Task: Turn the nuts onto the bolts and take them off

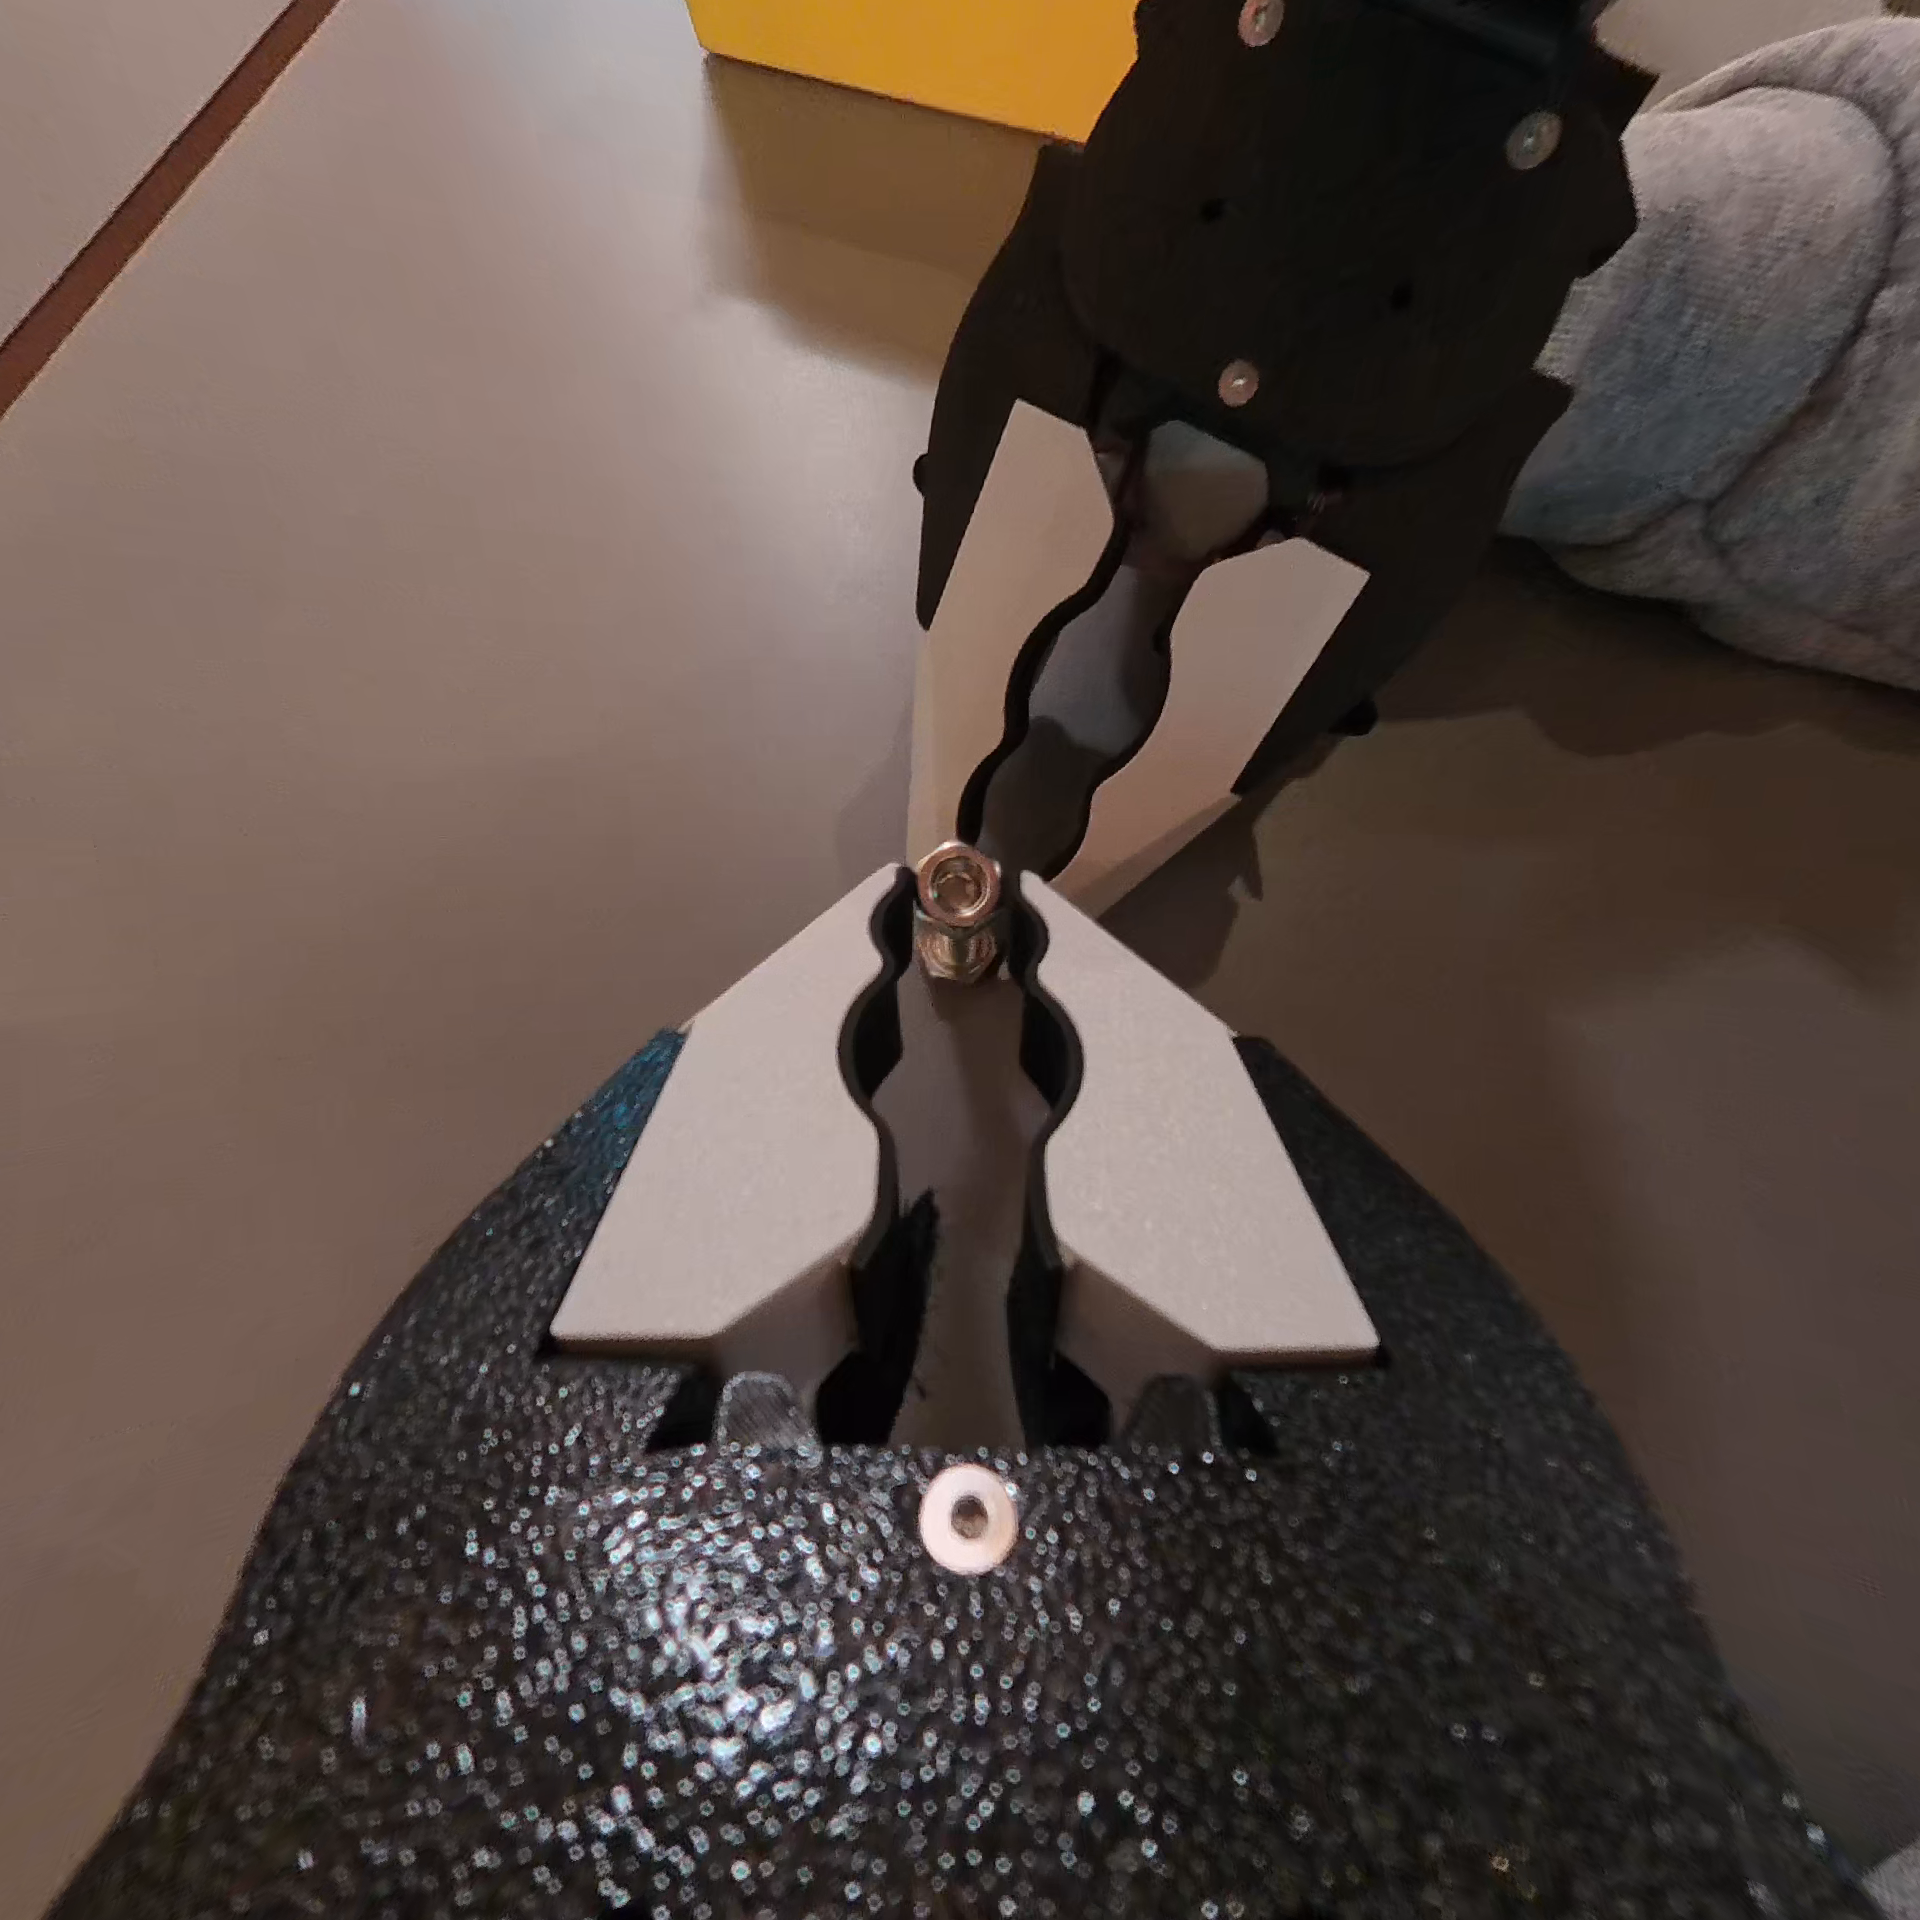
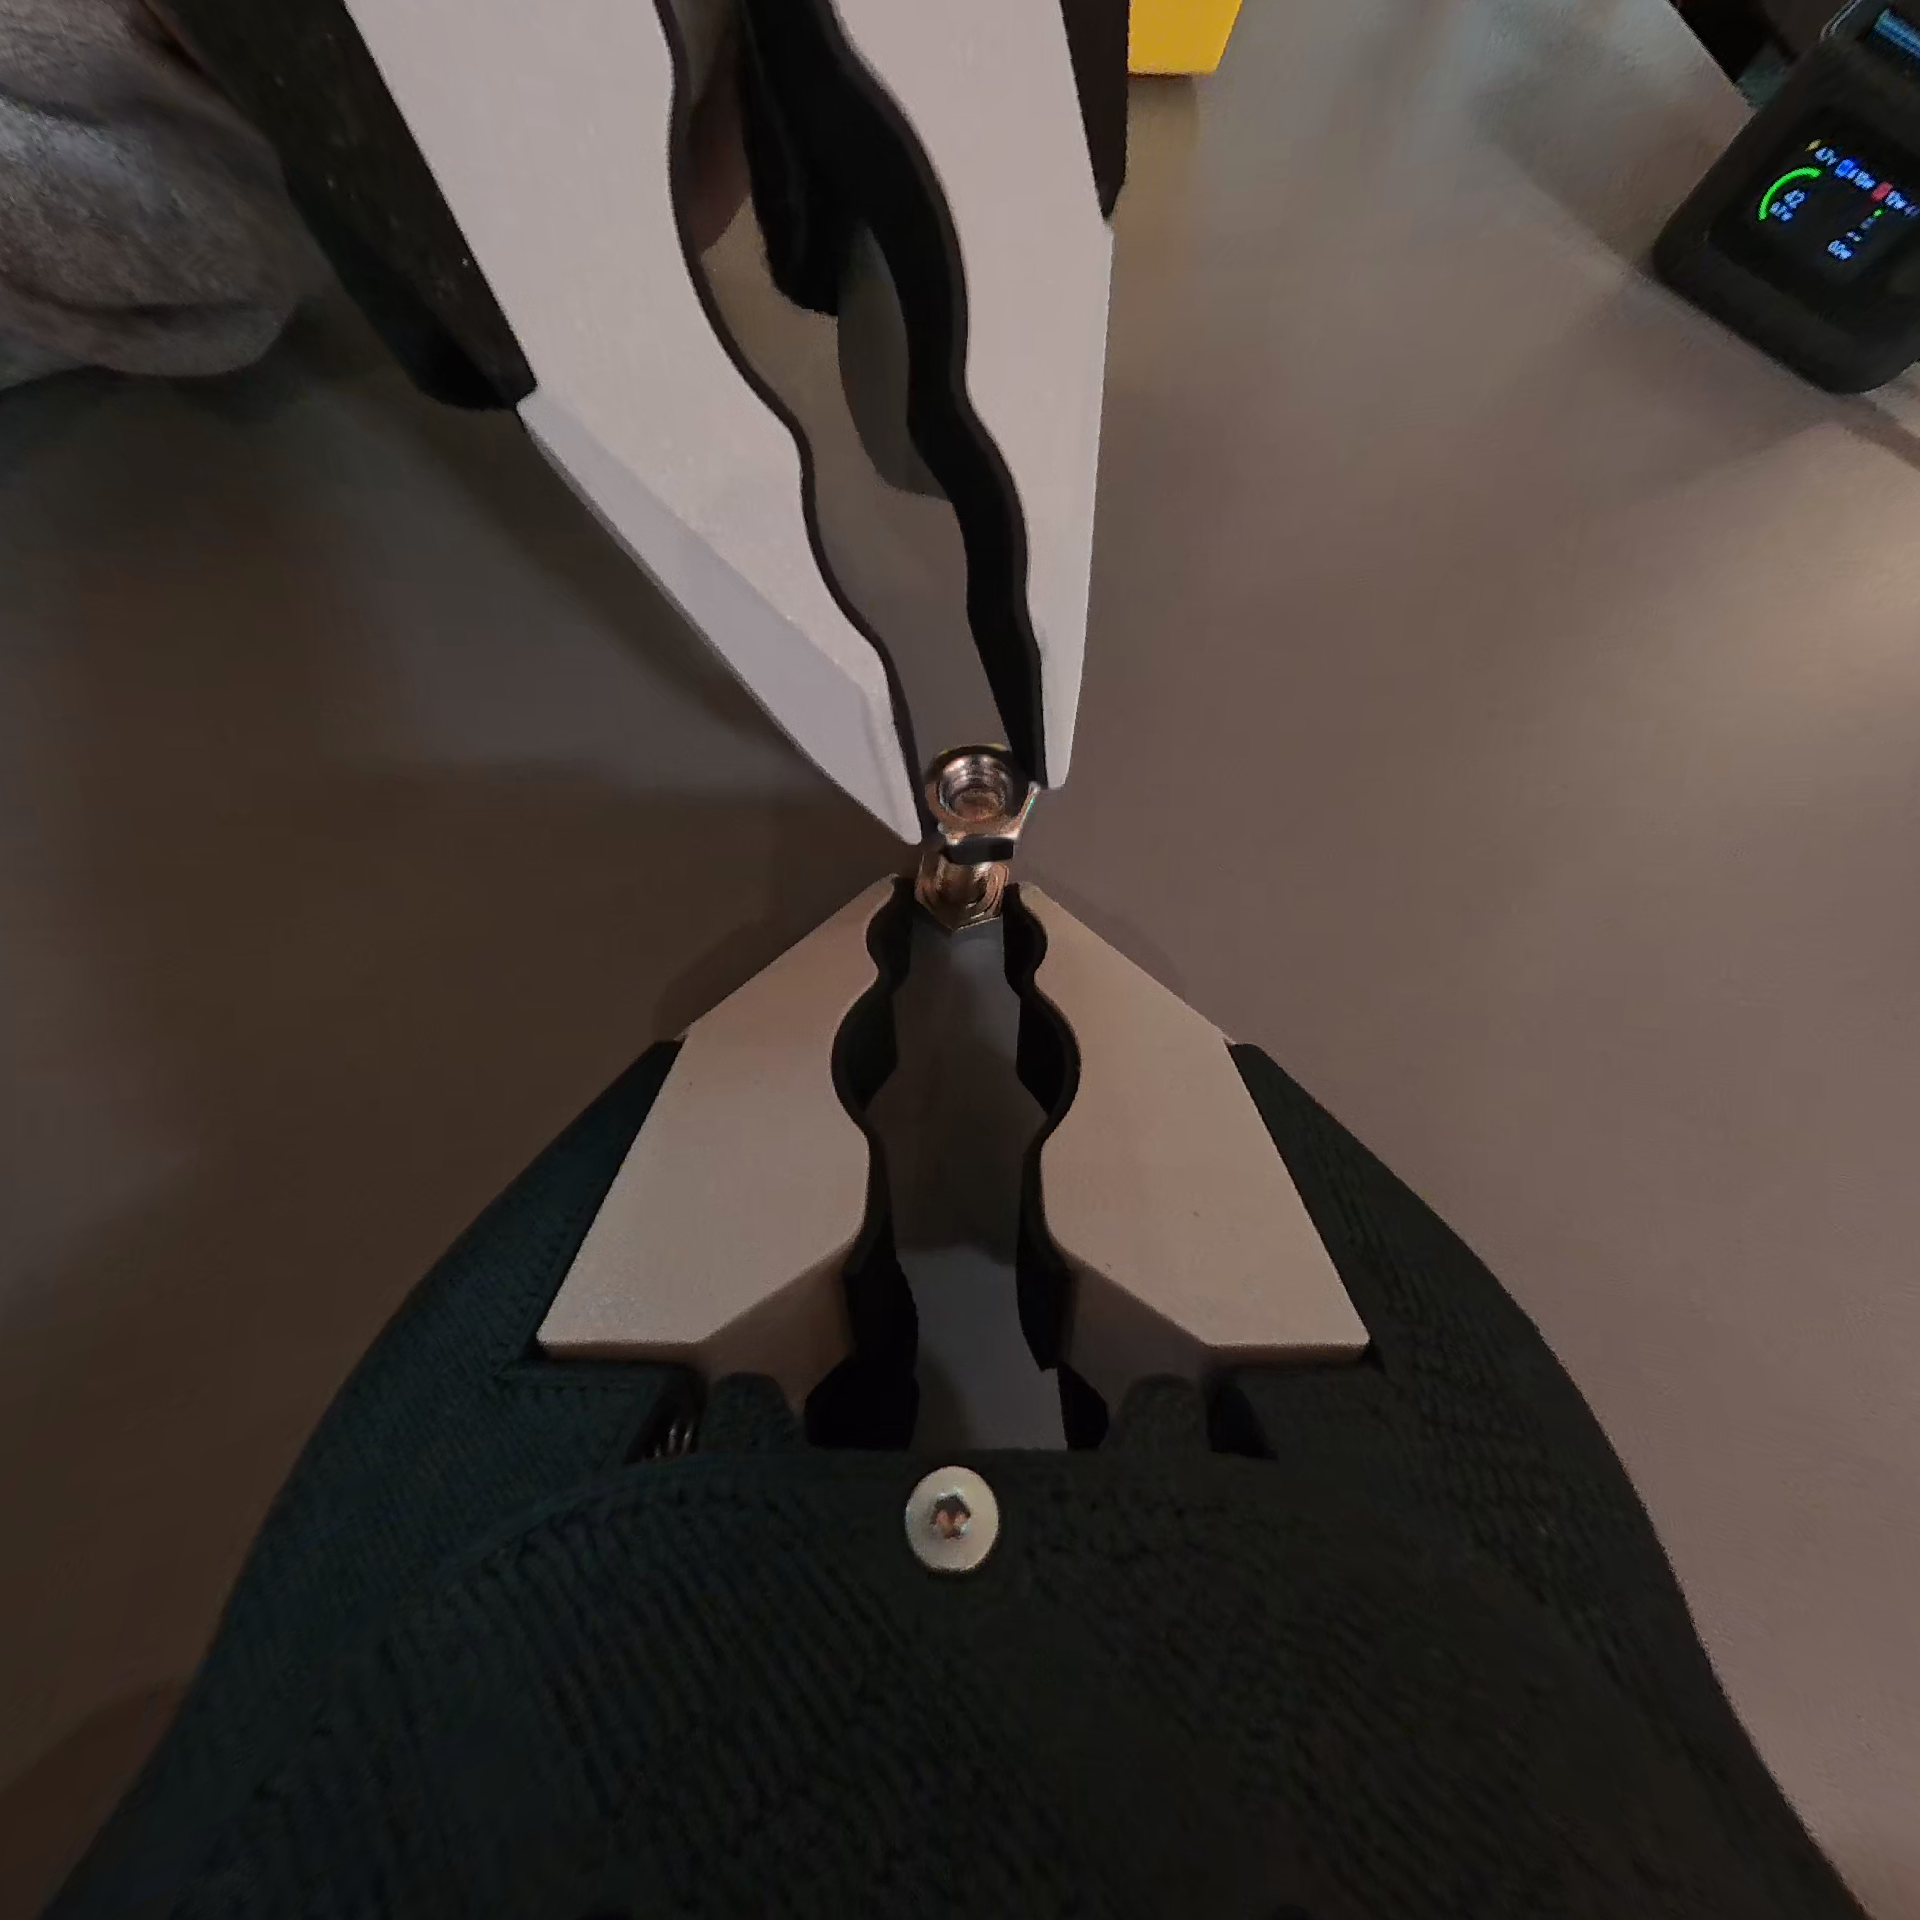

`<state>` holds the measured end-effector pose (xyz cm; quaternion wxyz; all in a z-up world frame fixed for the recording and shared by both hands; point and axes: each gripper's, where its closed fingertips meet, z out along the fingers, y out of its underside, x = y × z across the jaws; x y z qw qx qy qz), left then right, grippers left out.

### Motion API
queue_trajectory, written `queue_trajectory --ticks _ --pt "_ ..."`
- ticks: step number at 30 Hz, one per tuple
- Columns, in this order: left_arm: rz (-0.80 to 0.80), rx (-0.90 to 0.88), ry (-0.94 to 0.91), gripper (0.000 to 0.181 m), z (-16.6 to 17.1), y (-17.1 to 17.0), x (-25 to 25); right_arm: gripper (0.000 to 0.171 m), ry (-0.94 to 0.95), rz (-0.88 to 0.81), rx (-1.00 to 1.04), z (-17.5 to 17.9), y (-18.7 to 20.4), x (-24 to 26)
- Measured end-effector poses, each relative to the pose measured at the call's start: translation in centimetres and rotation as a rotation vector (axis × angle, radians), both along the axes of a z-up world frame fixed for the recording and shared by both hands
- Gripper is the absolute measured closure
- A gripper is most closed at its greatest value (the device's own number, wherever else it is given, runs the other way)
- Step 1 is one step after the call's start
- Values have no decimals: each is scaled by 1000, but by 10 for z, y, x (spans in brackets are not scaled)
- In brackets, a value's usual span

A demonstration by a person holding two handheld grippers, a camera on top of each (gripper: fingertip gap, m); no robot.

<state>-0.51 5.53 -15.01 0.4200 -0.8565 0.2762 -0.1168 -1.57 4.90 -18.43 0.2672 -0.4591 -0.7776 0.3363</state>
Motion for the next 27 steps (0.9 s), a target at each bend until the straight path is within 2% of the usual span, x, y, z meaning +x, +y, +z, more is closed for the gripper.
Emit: queue_trajectory --ticks 12,21,24,27 --pt "17 -2 71 166 0 1 0 154 0 -3 -2 0 0 -1" --pt "2 -9 28 163 0 -1 1 155 0 -4 -5 0 1 -1" --pt "-19 -24 36 157 -2 -4 1 154 -1 -4 -5 -1 1 -1" --pt "-29 -55 66 143 -8 -10 -6 154 -2 -4 -9 -1 1 -1"
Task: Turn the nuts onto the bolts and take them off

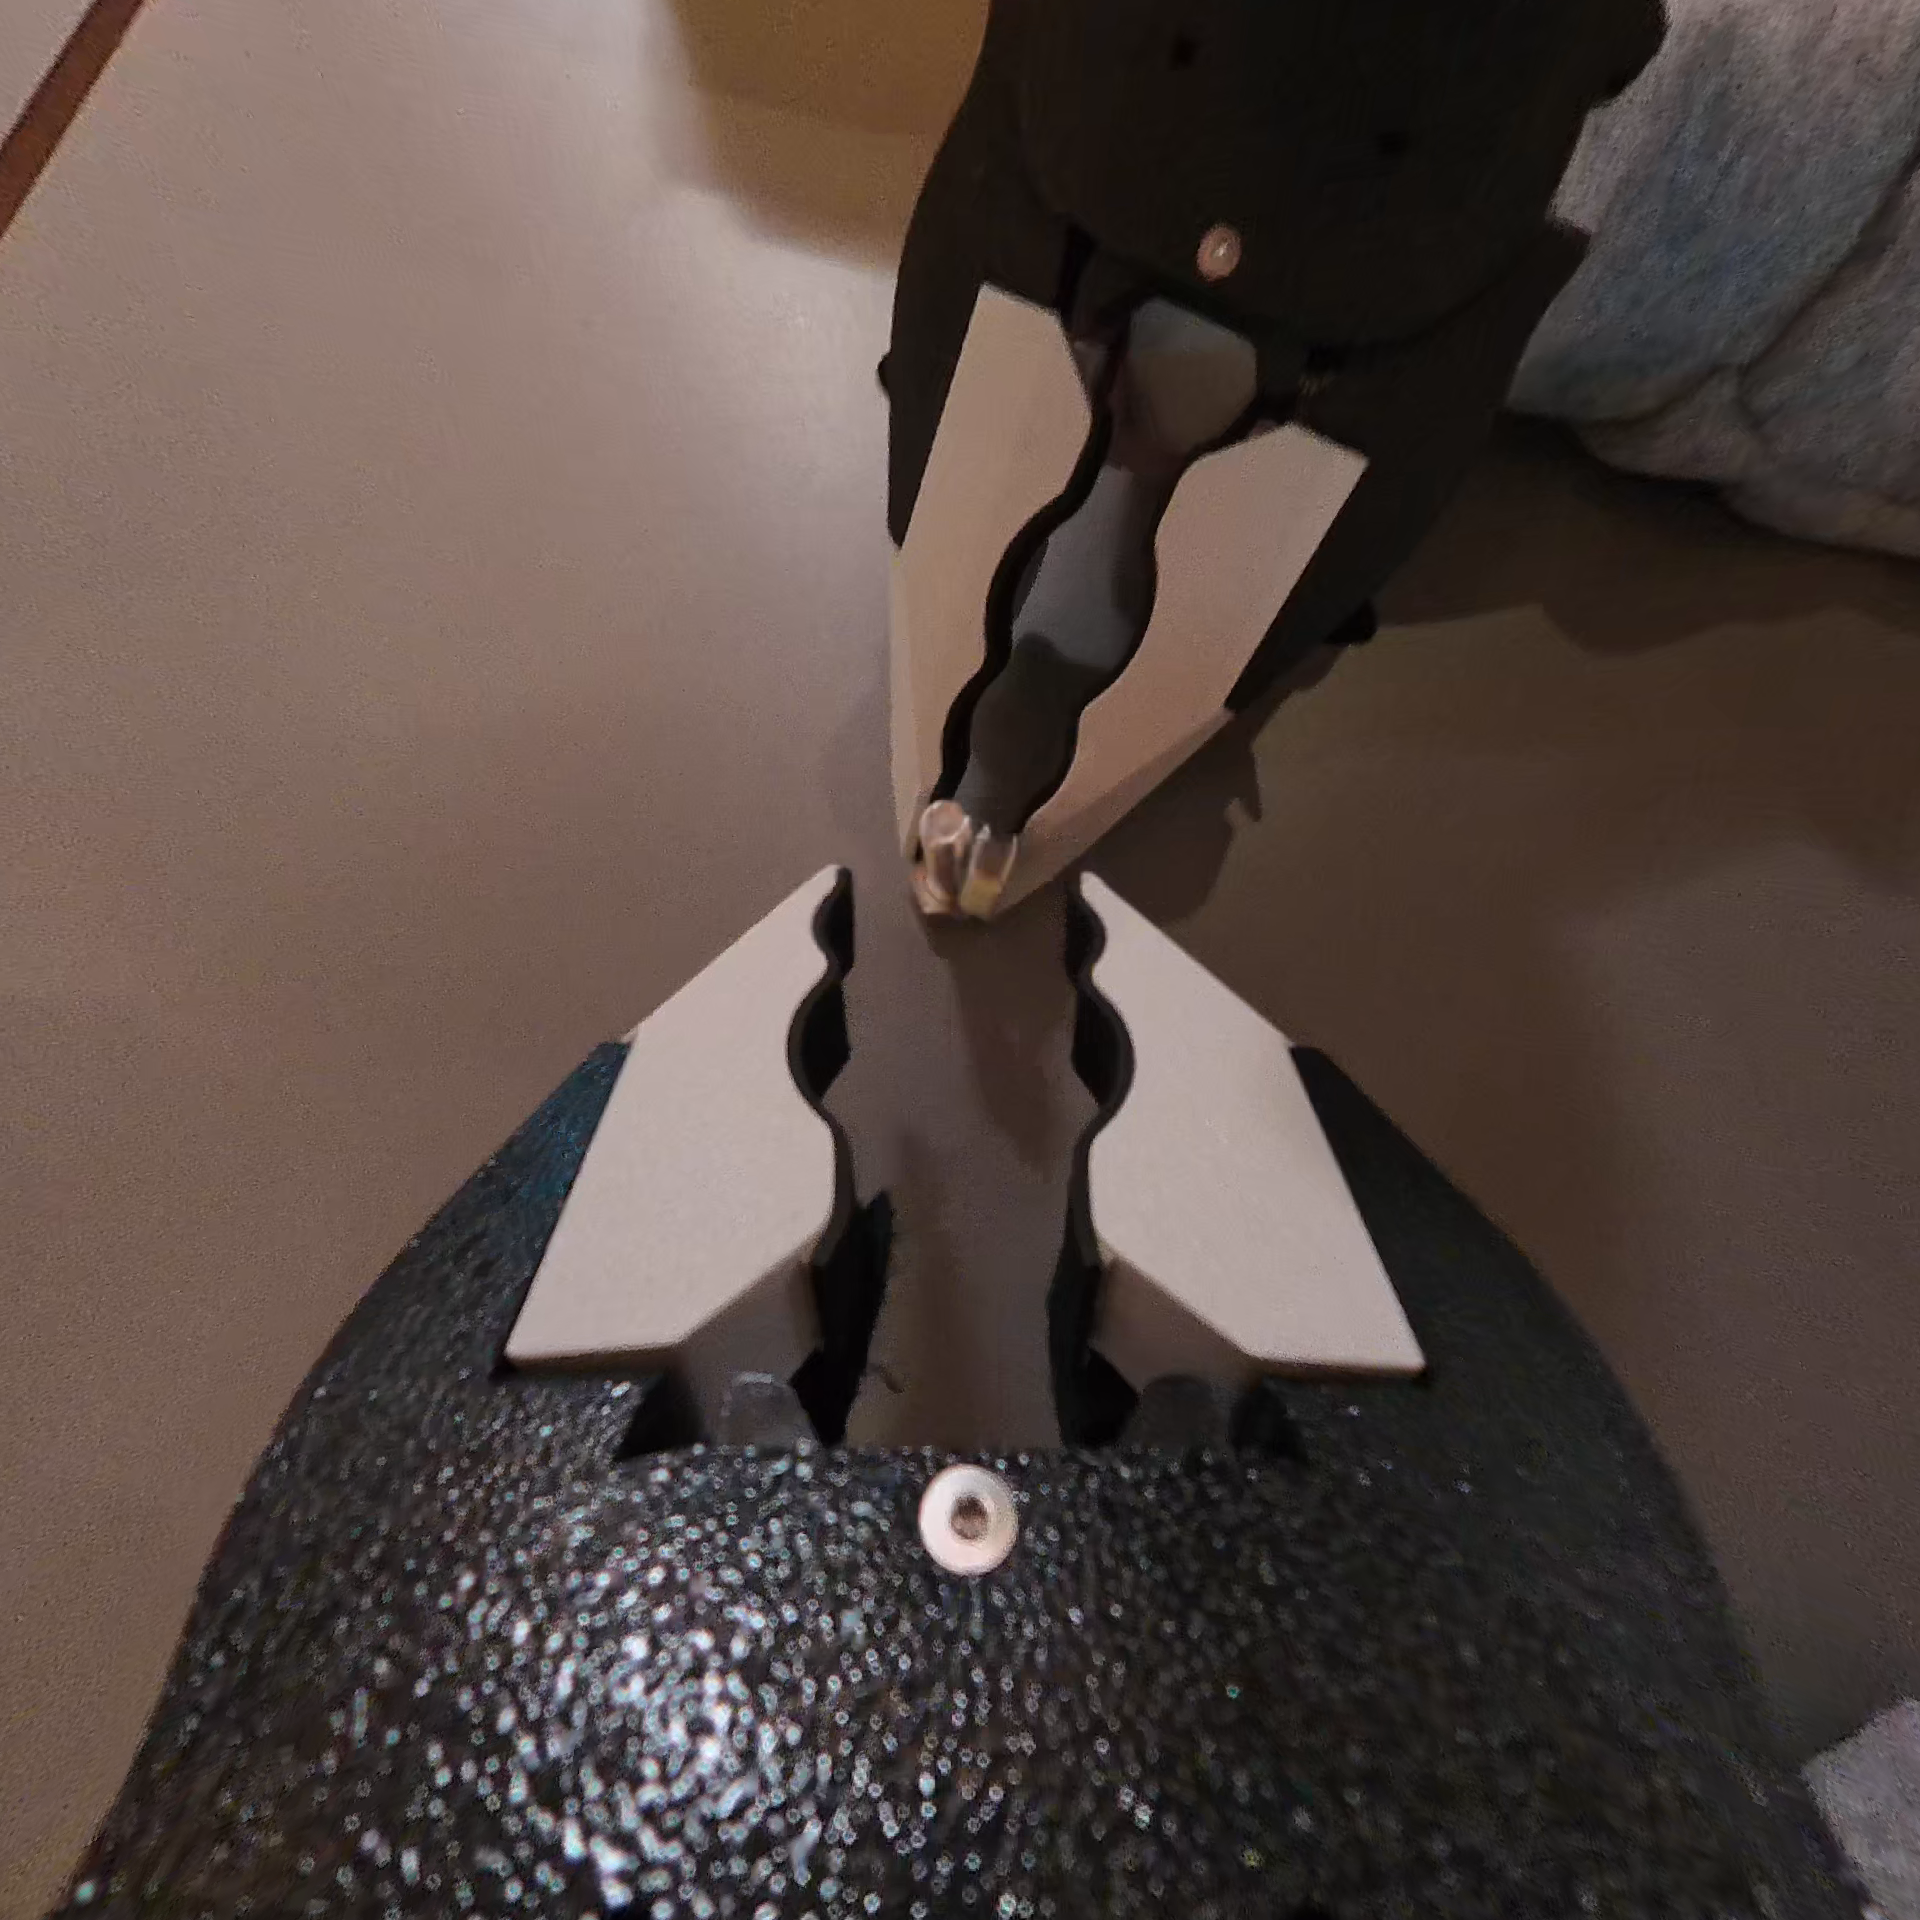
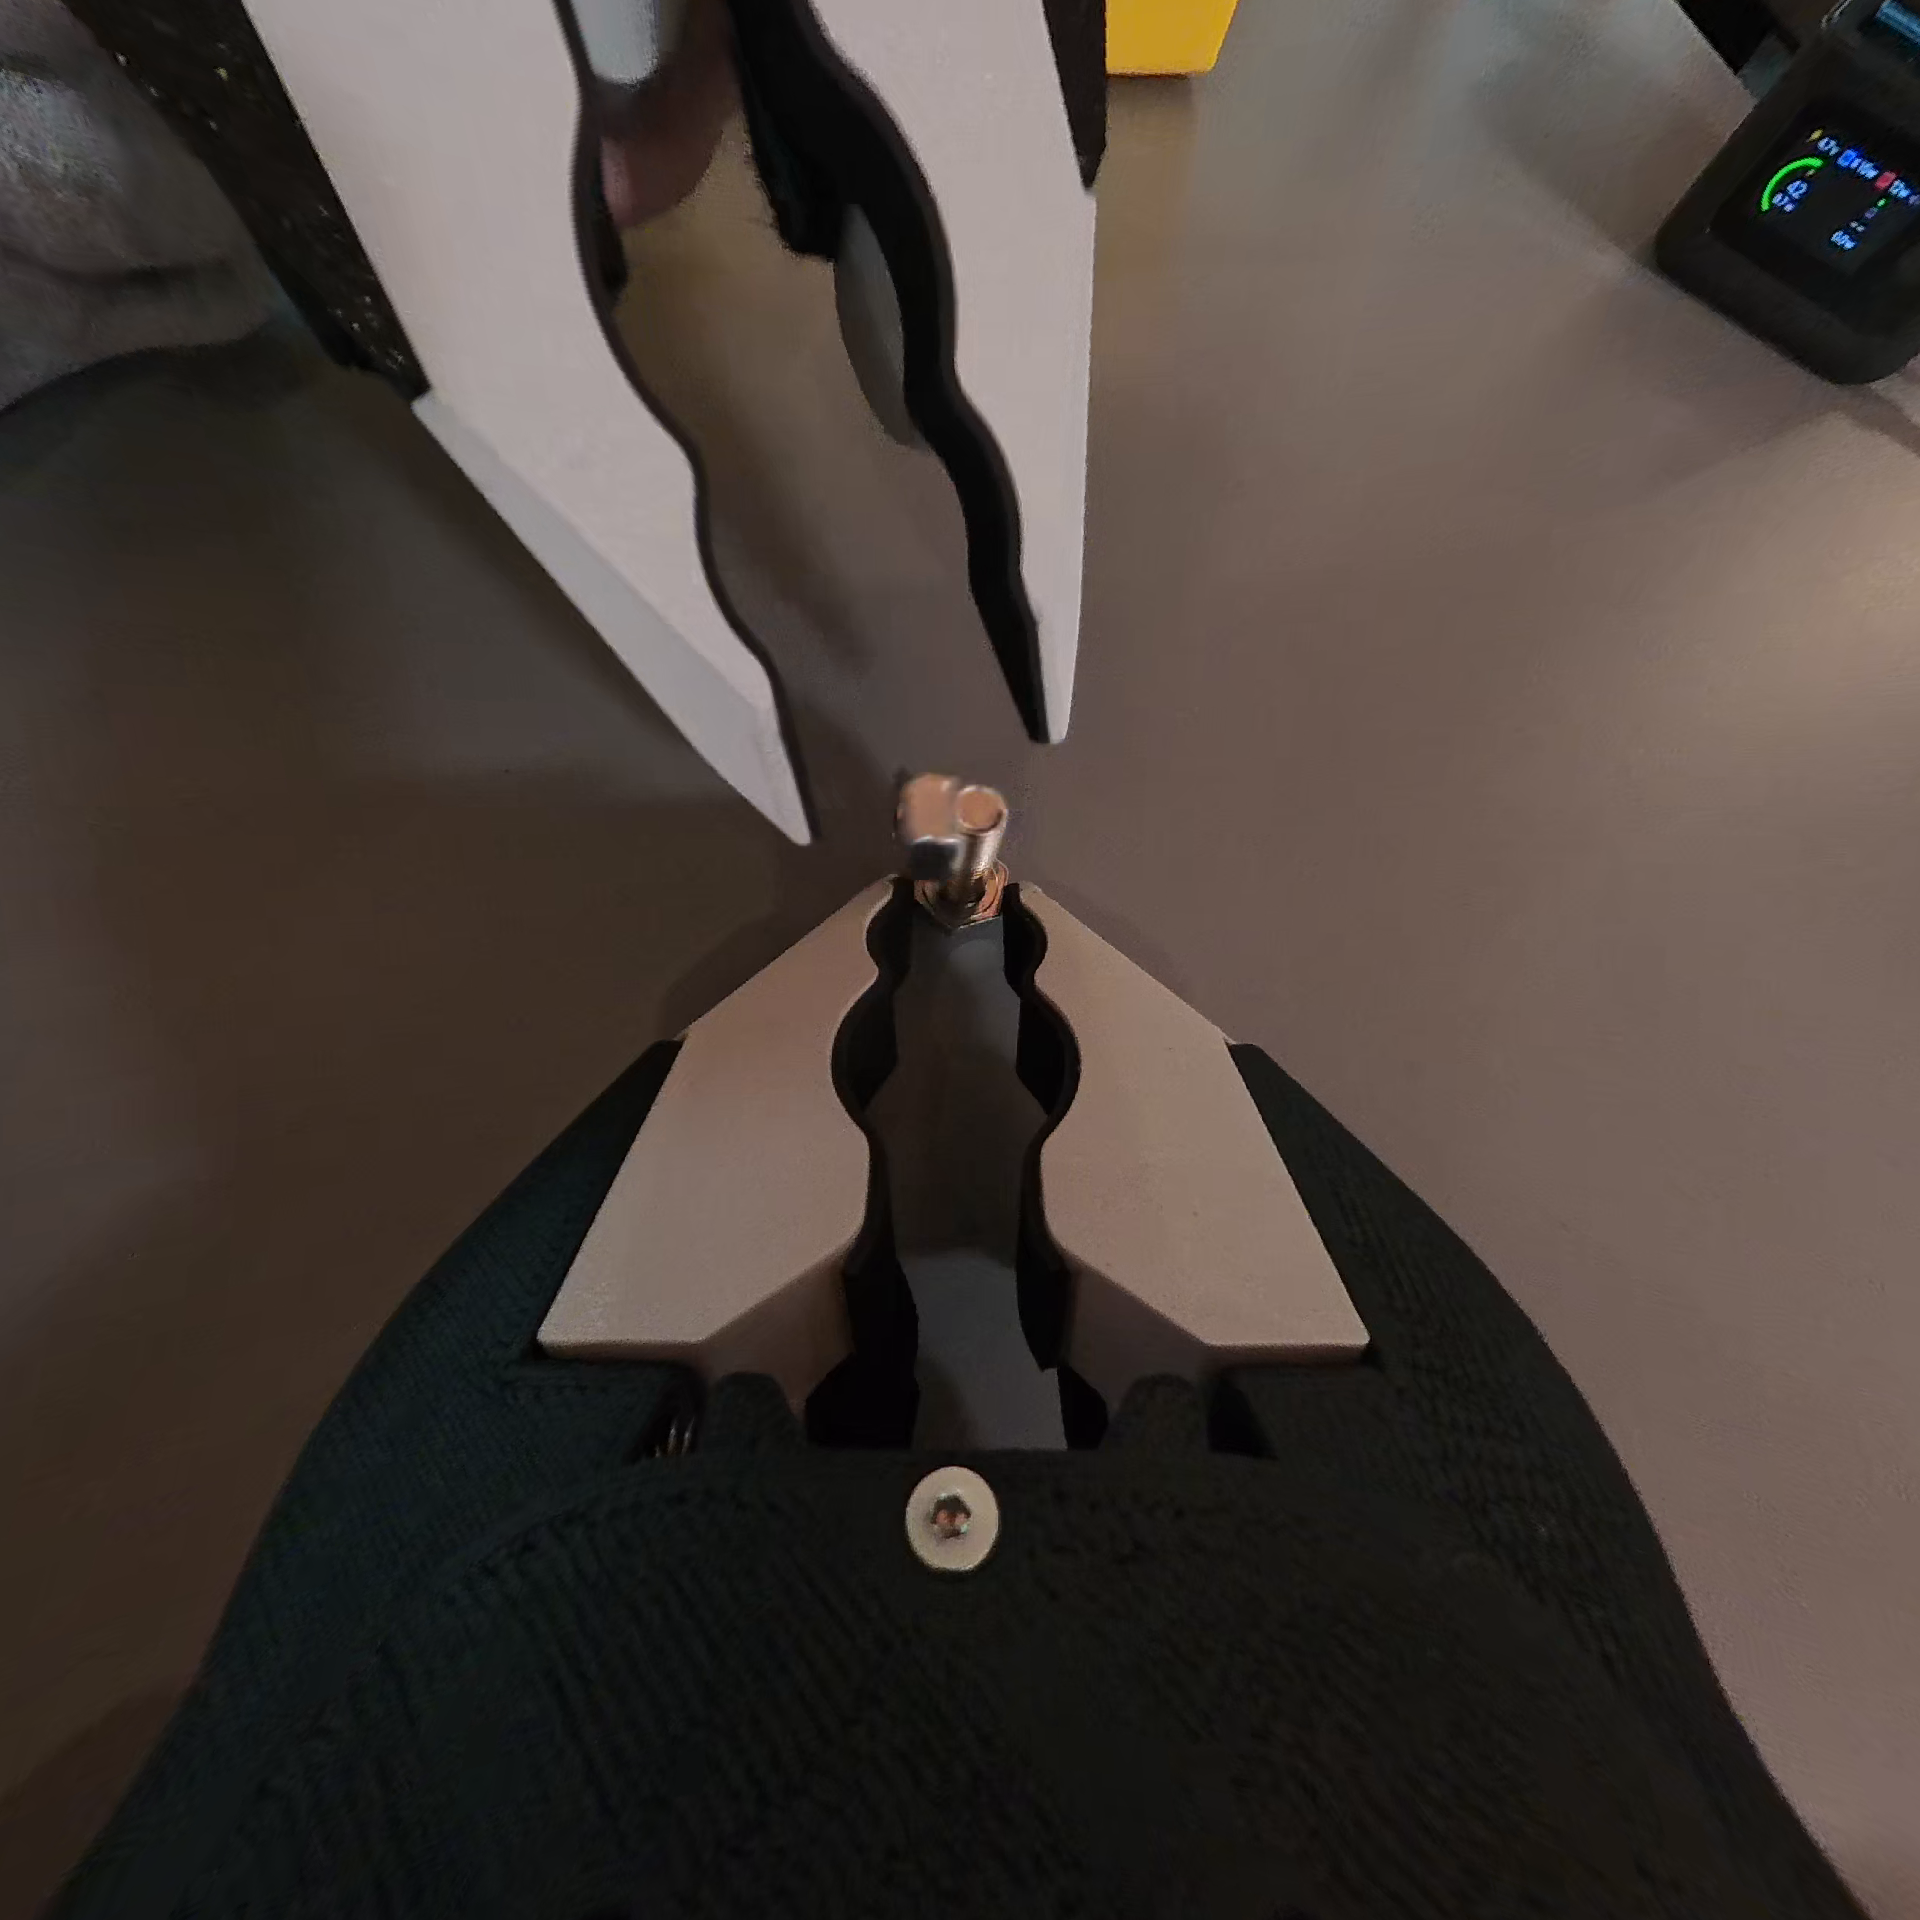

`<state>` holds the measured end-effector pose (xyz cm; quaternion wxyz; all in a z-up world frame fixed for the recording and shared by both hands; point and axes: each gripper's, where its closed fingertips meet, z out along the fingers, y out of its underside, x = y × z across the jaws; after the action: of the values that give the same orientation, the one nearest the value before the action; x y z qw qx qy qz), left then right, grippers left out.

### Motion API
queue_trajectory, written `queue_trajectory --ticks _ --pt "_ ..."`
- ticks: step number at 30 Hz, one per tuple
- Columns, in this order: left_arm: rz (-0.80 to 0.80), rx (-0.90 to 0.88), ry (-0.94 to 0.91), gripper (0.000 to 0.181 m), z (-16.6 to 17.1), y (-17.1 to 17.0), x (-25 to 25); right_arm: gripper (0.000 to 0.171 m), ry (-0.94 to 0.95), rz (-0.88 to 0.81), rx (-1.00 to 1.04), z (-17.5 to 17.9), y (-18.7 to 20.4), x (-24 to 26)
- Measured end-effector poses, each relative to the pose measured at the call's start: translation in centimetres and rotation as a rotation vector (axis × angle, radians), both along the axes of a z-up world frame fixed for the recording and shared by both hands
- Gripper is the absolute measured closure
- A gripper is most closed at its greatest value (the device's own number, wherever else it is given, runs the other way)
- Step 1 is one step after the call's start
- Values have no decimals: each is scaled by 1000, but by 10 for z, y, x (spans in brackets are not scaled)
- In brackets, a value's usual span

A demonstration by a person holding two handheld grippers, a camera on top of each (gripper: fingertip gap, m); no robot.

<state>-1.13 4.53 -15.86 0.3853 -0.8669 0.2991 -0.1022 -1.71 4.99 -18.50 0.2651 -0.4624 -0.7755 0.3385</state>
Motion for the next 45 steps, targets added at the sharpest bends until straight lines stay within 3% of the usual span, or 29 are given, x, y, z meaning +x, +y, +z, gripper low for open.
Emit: queue_trajectory --ticks 5,13,17,21,26,30,39,45 --pt "0 -24 -57 140 -5 -2 -5 154 -1 -1 -3 0 0 0" --pt "33 -101 -43 161 -29 -3 -20 155 0 -3 -1 0 0 0" --pt "9 -88 -89 153 -26 -4 -17 155 33 -16 30 3 5 -2" --pt "-48 -18 -143 141 -14 -3 -6 155 119 -9 -92 22 3 -2" --pt "-164 52 -250 147 3 -8 14 155 253 161 -183 46 -16 13" --pt "-233 87 -342 160 18 -15 23 155 259 220 -152 45 -22 19" --pt "-232 88 -258 167 7 -15 20 155 220 232 -110 37 -25 20" --pt "-167 -2 -96 167 -22 -12 5 153 111 159 -41 18 -11 21"
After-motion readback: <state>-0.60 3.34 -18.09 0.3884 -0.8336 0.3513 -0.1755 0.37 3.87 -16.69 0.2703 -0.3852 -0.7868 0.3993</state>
